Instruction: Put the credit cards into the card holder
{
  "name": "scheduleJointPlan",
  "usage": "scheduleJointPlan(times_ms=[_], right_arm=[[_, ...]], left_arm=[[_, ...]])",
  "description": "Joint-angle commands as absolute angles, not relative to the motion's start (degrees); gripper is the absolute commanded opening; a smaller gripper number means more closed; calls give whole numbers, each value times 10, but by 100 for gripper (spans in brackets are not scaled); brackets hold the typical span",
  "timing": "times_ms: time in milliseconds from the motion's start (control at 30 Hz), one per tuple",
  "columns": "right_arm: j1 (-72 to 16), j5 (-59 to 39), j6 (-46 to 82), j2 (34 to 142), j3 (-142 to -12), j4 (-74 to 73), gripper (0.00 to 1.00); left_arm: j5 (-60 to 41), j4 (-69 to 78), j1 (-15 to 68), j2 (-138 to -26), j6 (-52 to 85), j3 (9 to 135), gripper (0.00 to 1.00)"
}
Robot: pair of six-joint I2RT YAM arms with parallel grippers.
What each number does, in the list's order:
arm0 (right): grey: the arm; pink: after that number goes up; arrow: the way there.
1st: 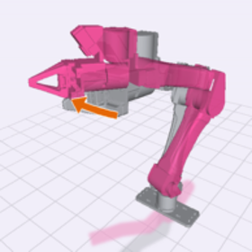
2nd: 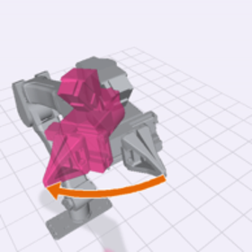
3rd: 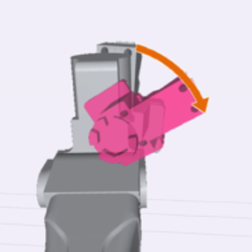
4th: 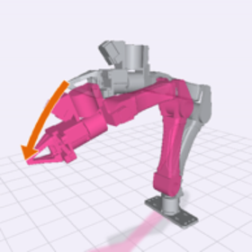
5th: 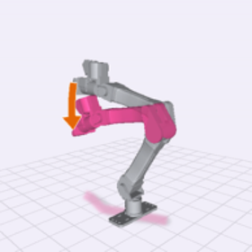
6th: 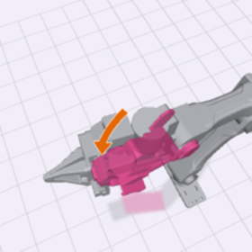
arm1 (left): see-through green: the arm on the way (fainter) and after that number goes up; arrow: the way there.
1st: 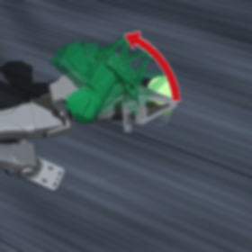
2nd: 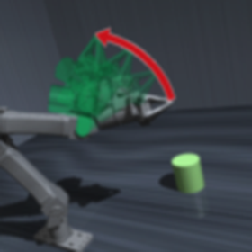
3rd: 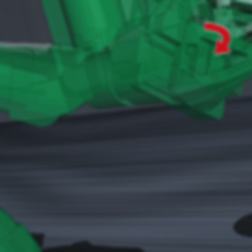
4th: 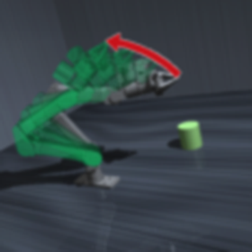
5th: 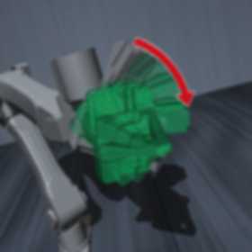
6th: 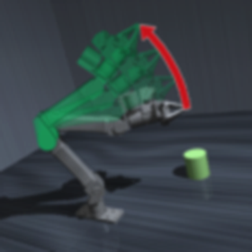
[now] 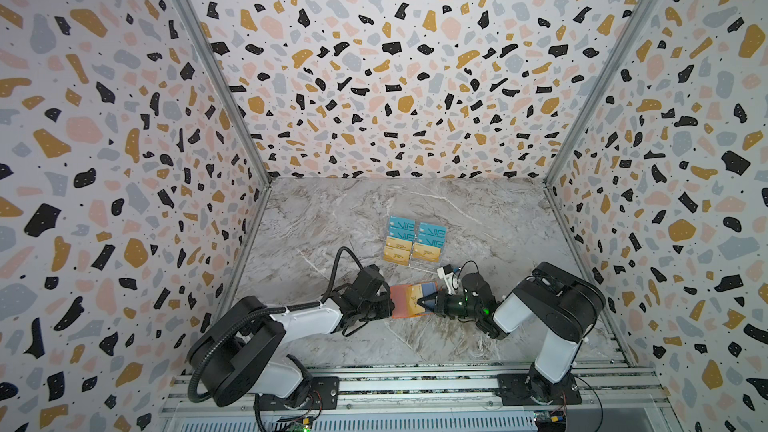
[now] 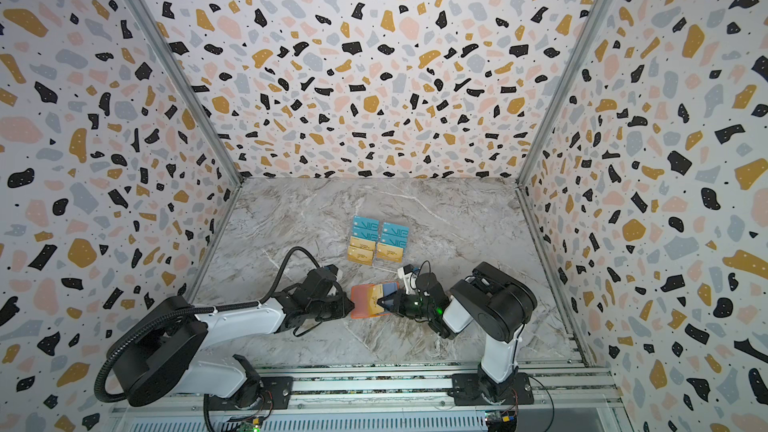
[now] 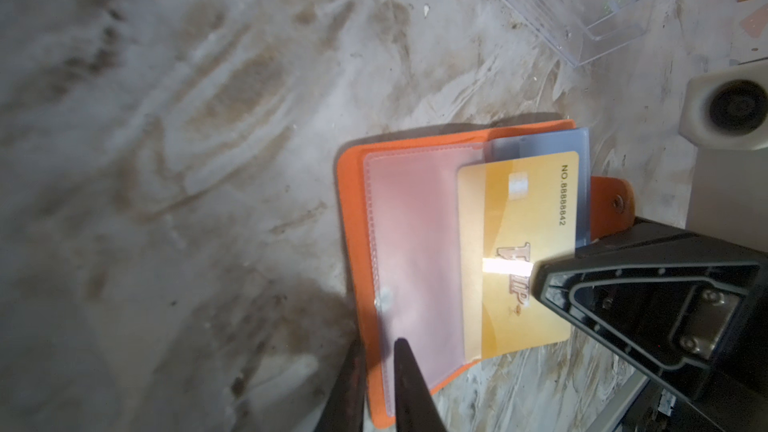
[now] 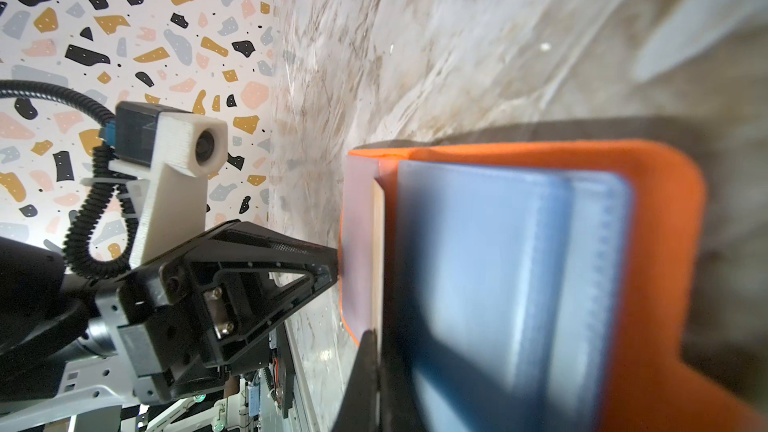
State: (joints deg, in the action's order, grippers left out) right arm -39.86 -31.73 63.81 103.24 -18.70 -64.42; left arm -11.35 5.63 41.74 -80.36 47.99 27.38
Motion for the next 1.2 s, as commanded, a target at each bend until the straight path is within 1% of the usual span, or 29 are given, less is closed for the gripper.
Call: scheduleJointPlan(times_ms=[0,267,433,500,667,767,833,933,1167], right_arm=[[-399,-307,651,1038,-192,-663,0],[-422,-281,649,1043,-203,-652,0],[-436,-276,616,1034,-227,-579,0],[-438,-270,595,1019,-236,-533,5],[-439,-253,496,966,-284,-334,26],[-446,-221,443,940,-314,-229,36],[-453,-193,417,927,-330,-180,41],[-457,-167,389,924,-355,-129,44],[-459,-149,351,940,-395,-84,45]], left_arm=[[-115,47,416,-806,476,278,17],[-118,46,415,-807,476,280,17],[-121,50,415,-805,477,280,17],[-121,52,416,-807,477,280,17],[-122,53,416,-808,475,284,17],[-123,54,416,-813,473,287,18],[-124,57,416,-818,473,287,18],[-126,62,416,-826,471,290,18],[-130,68,415,-834,472,294,18]])
